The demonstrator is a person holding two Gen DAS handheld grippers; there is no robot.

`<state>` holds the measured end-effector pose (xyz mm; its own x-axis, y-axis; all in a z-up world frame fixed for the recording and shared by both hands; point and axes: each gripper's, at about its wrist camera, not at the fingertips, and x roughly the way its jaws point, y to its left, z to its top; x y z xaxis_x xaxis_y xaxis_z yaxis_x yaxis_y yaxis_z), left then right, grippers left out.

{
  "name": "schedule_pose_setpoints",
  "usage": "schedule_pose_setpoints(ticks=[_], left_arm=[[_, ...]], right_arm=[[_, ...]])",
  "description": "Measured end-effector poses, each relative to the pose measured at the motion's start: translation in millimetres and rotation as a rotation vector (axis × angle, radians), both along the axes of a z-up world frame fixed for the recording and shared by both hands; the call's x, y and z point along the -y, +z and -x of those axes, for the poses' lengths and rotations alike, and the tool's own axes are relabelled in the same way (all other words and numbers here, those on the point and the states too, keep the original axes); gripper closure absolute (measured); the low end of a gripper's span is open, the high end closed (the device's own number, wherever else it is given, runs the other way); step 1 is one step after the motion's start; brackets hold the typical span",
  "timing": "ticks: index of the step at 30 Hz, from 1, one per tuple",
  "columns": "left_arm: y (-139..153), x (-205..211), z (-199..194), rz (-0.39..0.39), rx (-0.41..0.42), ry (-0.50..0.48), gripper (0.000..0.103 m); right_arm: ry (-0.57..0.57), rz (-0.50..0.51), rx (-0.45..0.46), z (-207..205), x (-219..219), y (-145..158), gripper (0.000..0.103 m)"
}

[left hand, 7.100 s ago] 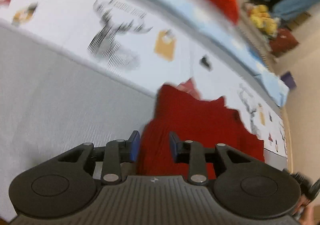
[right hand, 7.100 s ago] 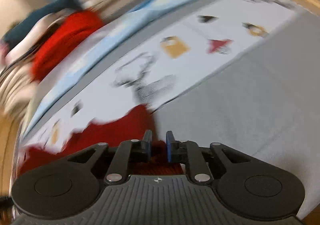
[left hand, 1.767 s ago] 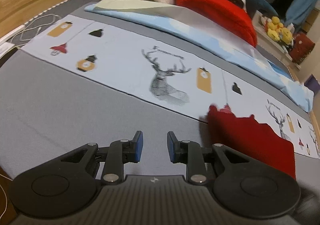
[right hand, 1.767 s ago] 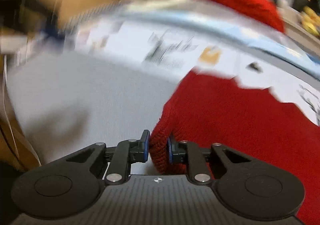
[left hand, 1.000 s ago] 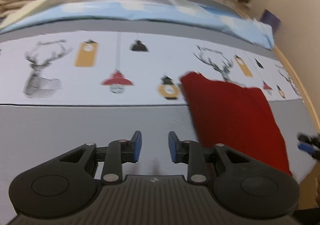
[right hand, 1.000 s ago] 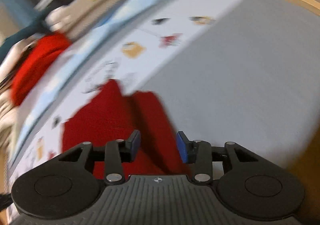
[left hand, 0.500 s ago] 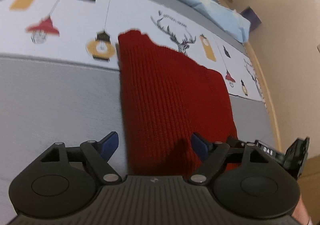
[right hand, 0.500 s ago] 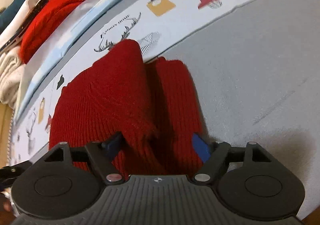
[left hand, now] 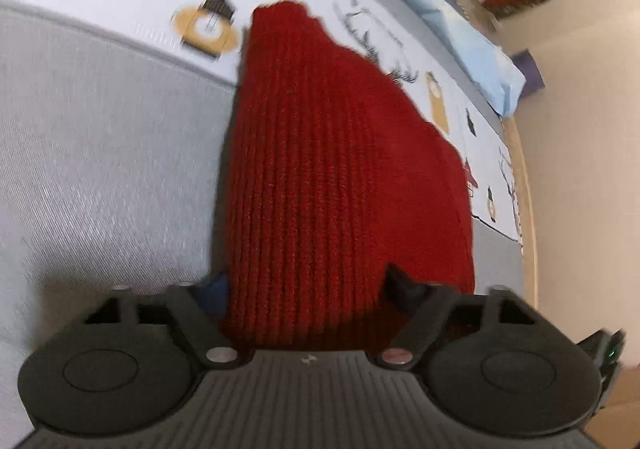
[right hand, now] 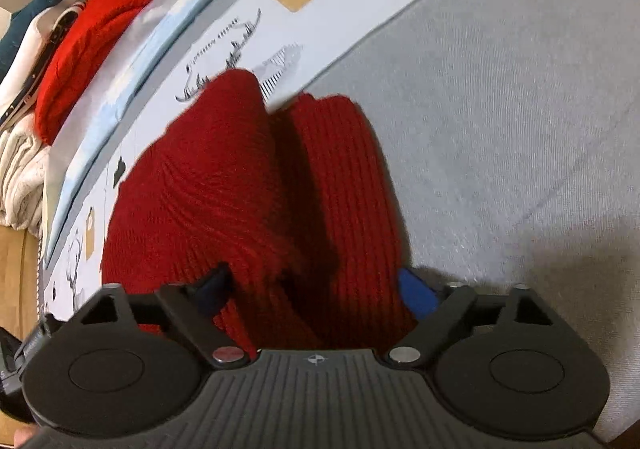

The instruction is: Fold small clothes

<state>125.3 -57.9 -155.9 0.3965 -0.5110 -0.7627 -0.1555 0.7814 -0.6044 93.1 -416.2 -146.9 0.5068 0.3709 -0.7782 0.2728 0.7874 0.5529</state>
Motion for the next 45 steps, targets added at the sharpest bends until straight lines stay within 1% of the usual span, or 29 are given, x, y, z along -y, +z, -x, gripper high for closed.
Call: schedule_pose_setpoints(ticks=[1,2,3,5,7,10,13,16,18,19,21,23,25,26,28,29,30,31,33,34,36,37,38,39,40,41,42,43,45], left_arm=[[8,-1,1,-0.022,0.025,-0.013,0.034],[17,-2,2,-0.043,0.053,-0.021,0.036],[25,-5,4,-0.058,0.074,-0.023,0.038],[44,-14,7,-0.112,0.135,-0.029,0.039],[62,-27,10,-0.167,0.191,-0.033,0.040],[82,-62,15,-0.222,0.236,-0.008,0.041],[92,-108,17,-0.245,0.234,0.056,0.040],[90,-157,17,-0.231,0.176,0.144,0.037],[89,-181,19,-0.250,0.148,0.197,0.039],[92,-193,21,-0.264,0.165,0.219,0.039],[100,-205,26,-0.277,0.192,0.223,0.038],[102,-209,32,-0.262,0.188,0.184,0.038],[94,-206,35,-0.252,0.157,0.098,0.043],[86,-202,37,-0.283,0.127,0.043,0.045],[59,-187,38,-0.405,0.022,-0.088,0.045],[46,-182,41,-0.443,-0.027,-0.131,0.045],[41,-182,44,-0.458,-0.038,-0.140,0.043],[42,-183,46,-0.457,-0.031,-0.133,0.042],[48,-191,49,-0.404,-0.016,-0.102,0.042],[46,-195,51,-0.375,-0.021,-0.092,0.042],[36,-201,51,-0.344,-0.072,-0.091,0.039],[32,-201,49,-0.331,-0.088,-0.086,0.040],[31,-202,49,-0.313,-0.092,-0.081,0.045],[32,-202,48,-0.275,-0.089,-0.077,0.056],[36,-203,47,-0.246,-0.075,-0.068,0.062],[43,-202,46,-0.225,-0.043,-0.064,0.063],[48,-201,47,-0.212,-0.020,-0.061,0.064],[49,-200,48,-0.213,-0.009,-0.063,0.064],[45,-194,48,-0.276,-0.024,-0.100,0.063]], right_arm=[[0.010,-0.002,0.025,0,-3,3,0.056],[0.028,-0.026,0.059,0,-6,7,0.059],[0.031,-0.021,0.076,1,-10,11,0.061],[0.055,0.004,0.091,2,-22,14,0.064],[0.067,-0.016,0.098,0,-33,13,0.066],[0.121,-0.018,0.126,-6,-66,18,0.068],[0.175,-0.036,0.156,-13,-106,24,0.069],[0.235,-0.058,0.217,-18,-148,34,0.069],[0.270,-0.061,0.249,-19,-173,38,0.069],[0.289,-0.052,0.252,-20,-186,39,0.069],[0.313,-0.015,0.225,-21,-204,34,0.069],[0.325,0.001,0.184,-21,-211,28,0.069],[0.329,0.044,0.192,-21,-216,30,0.070],[0.329,0.047,0.198,-20,-214,31,0.070],[0.322,0.024,0.190,-23,-210,30,0.070],[0.328,0.028,0.189,-22,-213,31,0.069],[0.337,0.031,0.186,-20,-214,32,0.066],[0.350,0.023,0.170,-18,-215,33,0.061],[0.355,0.009,0.117,-13,-215,29,0.051],[0.356,0.002,0.093,-10,-214,29,0.050],[0.385,-0.013,0.034,-3,-210,25,0.050],[0.405,-0.010,0.017,0,-210,24,0.050],[0.429,-0.001,0.009,3,-210,24,0.050],[0.452,0.013,0.010,5,-211,25,0.054],[0.470,0.026,0.017,8,-212,26,0.074],[0.483,0.039,0.033,9,-211,29,0.082],[0.482,0.038,0.053,10,-210,34,0.085],[0.456,0.035,0.094,11,-206,42,0.086],[0.414,0.032,0.183,13,-196,59,0.087]])
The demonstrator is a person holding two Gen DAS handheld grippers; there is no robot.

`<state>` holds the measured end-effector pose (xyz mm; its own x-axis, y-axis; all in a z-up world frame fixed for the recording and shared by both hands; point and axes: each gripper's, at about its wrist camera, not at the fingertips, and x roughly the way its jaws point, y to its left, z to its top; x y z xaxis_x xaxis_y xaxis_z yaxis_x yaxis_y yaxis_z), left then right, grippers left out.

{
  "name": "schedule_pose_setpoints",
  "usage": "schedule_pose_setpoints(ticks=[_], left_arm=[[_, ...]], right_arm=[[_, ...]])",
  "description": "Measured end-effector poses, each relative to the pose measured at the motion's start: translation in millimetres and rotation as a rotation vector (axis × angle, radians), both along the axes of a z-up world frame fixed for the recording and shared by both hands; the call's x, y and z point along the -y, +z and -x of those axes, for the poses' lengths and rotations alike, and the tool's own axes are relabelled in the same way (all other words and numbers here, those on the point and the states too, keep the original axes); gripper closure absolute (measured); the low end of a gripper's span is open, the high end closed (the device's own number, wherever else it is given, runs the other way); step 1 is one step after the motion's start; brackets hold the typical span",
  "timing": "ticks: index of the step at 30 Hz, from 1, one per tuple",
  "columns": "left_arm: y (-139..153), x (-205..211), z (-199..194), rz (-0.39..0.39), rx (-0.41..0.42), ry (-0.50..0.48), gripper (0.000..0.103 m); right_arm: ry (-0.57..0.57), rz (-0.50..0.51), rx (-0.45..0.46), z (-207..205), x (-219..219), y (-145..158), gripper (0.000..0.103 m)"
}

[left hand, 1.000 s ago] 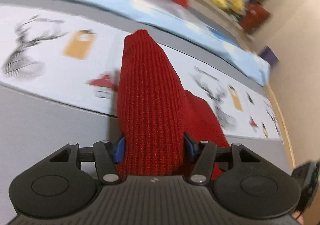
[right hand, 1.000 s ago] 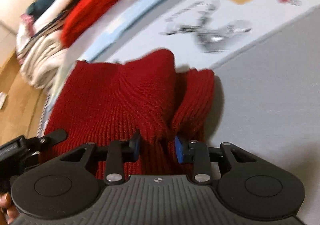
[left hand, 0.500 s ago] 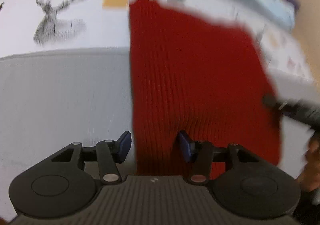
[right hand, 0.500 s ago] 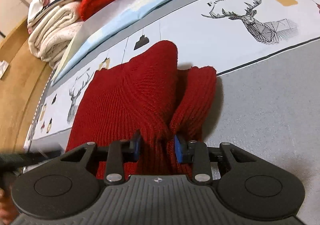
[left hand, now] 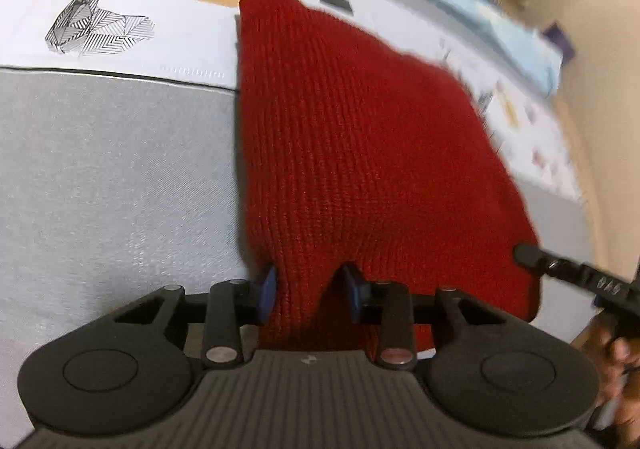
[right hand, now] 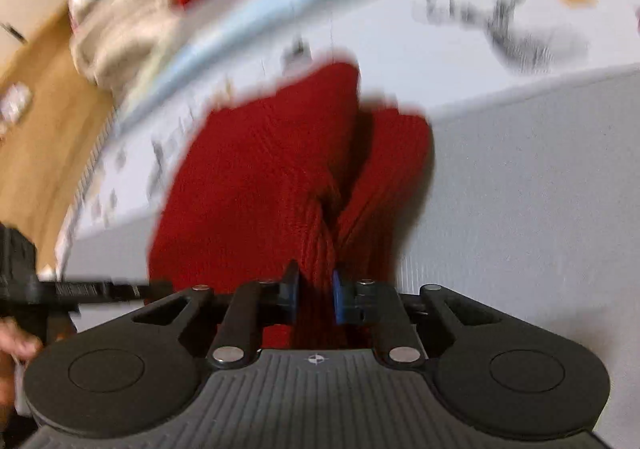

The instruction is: Fold small clothes

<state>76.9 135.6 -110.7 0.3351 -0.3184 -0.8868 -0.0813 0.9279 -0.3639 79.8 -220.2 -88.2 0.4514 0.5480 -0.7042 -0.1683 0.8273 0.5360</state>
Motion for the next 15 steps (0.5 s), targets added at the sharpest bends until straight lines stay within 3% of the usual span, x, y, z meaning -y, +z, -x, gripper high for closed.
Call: schedule_pose_setpoints(ticks=[1,5,8,10,13,15], left_arm=[[-2,3,1,-0.038,-0.016,-0.015,0.060],[4,6,6,-0.078,-0.011,-0.029,0.059],[1,13,11,-0.167,-0.015,-0.085,0.055],[6,24,18,-0.217,0.007,-0.114,0.053],[33,36,39,-0.376,0.133,-0.169,0.044],[56,41,59,-0.454,0.247,-0.167,0.029]], right_arm=[[0.002,0.008,0.009,0,1,3,0.086],[0.081,0.131,-0.136,0,-10,-23,0.083],[0.086,0.141,-0.140,2,-9,-21,0.081],[0.099,0.165,-0.165,4,-11,-24,0.072],[0.097,0.217,-0.170,12,-8,-16,0.066],[0.045,0.257,-0.074,24,-6,13,0.065]])
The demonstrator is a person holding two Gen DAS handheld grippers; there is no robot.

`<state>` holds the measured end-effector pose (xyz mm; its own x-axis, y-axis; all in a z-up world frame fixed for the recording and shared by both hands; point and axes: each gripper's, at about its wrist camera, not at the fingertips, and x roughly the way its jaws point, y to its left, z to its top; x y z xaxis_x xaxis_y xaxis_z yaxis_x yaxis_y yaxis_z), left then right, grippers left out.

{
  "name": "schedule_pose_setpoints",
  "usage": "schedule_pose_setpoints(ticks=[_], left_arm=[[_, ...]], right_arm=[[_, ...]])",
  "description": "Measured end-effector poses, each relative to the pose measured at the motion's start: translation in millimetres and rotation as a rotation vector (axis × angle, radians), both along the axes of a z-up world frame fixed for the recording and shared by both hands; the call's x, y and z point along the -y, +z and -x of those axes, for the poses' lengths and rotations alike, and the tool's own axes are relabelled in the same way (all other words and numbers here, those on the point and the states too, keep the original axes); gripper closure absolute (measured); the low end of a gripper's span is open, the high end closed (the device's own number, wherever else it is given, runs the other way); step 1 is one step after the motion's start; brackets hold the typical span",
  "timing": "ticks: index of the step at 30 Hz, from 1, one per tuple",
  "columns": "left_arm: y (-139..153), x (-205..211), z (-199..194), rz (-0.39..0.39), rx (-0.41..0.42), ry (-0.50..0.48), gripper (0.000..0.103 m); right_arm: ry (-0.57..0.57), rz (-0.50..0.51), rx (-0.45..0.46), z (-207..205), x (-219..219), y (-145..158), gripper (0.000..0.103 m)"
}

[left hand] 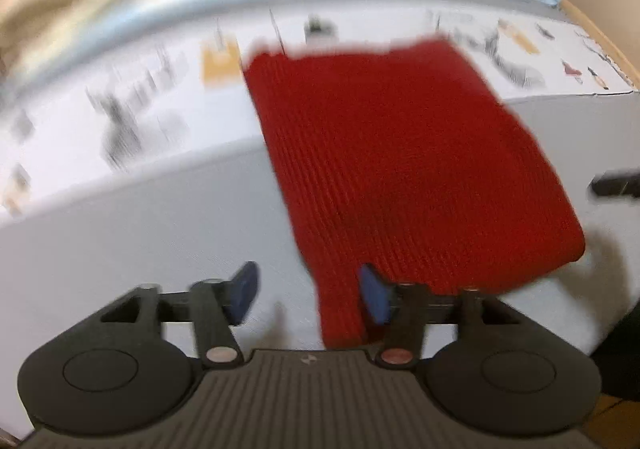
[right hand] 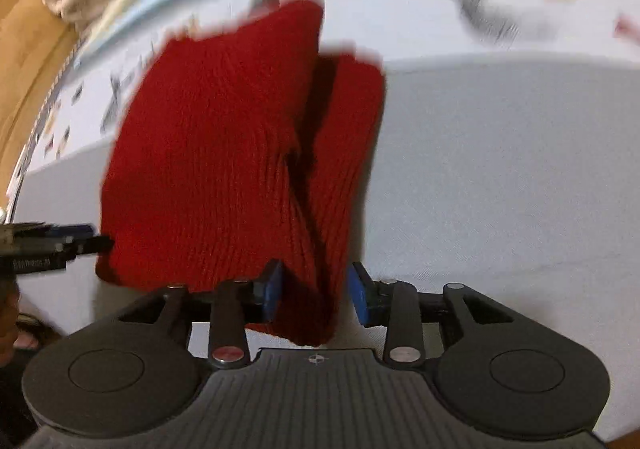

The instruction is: Fold small clothes

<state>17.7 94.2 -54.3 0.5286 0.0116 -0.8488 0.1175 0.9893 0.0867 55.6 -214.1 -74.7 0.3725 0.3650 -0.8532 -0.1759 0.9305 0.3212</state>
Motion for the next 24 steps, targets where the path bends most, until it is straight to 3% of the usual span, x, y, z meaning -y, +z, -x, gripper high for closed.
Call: schedule_pose_setpoints(ticks=[2,4,8,10,15,18,21,24], left_arm=[[27,5,25,0.004,0.132,0.001,0.023],[49,10,53,0.022,0.243,0.012,0.018],[75,26,112,0.052,0.411,0.058,0.016],[80,39,135,0.065,0.443,0.074,0.014],[79,65,178,0.108,0.439,0.124,0.014],[62,75,193,0.122,0.375,0.175,0.012],[40,81,190,0.111,0.287,0.205,0.012],[36,80,182,0.133,0.279,0.192,0.012]], right_arm=[[-0.041,0.062,0.147,18,5,29,0.057],[-0.070,0.088,0.262,44,7,54,0.040],[-0.074,0.164,0.416,98,1,82,0.029],[-0.076,0.184,0.459,121,-1,90,0.024],[-0.108,0.197,0.495,161,-7,97,0.018],[-0.111,0.202,0.491,176,-12,88,0.017],[-0.099,0.189,0.492,191,-16,71,0.016],[-0.108,0.156,0.422,193,-22,53,0.017]])
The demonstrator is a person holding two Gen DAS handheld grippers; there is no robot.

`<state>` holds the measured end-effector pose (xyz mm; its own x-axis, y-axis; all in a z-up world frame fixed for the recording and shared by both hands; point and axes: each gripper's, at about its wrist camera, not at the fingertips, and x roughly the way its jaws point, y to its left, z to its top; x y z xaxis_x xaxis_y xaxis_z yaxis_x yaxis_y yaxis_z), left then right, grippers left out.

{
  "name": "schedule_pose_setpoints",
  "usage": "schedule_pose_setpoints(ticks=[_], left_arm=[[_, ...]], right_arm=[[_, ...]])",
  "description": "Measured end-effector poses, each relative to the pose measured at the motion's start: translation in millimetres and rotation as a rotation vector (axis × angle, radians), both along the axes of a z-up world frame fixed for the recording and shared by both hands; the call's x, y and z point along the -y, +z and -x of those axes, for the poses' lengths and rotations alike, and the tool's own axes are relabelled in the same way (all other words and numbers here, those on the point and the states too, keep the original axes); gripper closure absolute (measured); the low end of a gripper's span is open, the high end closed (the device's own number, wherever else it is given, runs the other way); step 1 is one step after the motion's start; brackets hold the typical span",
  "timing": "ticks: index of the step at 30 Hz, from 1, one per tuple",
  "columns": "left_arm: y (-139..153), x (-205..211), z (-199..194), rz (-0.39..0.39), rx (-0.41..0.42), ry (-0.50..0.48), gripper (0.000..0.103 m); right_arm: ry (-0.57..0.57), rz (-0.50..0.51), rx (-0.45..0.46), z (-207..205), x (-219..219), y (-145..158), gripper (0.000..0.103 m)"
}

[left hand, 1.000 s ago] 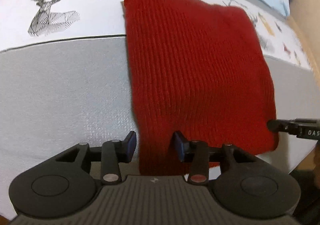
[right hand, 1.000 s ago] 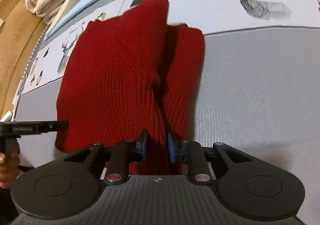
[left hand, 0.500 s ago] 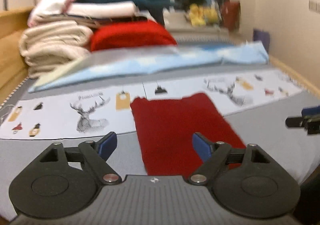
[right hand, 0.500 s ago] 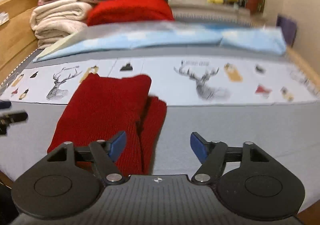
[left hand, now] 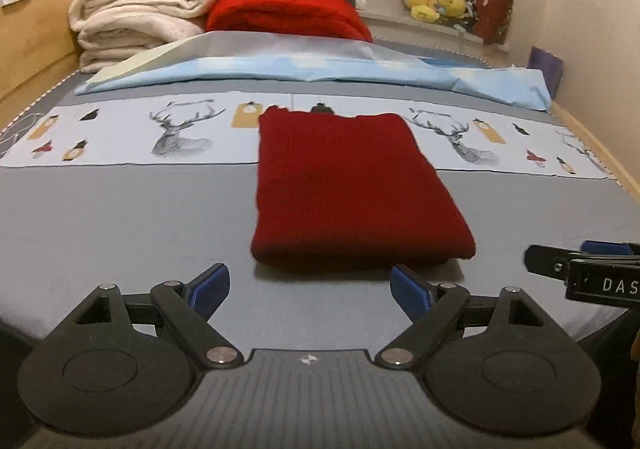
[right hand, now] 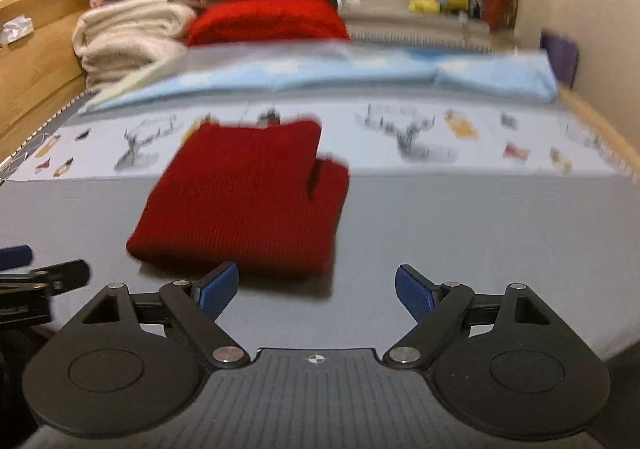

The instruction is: Fold small clothes

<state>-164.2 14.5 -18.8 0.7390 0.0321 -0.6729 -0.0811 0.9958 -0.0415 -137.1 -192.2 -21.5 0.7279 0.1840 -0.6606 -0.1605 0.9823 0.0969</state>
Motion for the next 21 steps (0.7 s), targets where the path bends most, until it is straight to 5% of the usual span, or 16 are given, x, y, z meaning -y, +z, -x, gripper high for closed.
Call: schedule_pose_setpoints(ticks=[21], left_arm=[[-6,4,-18,0.006,0.015,-0.022,0.012]], right_arm=[[0.062,-0.002,0.039,-12,-33,-4,0.017]])
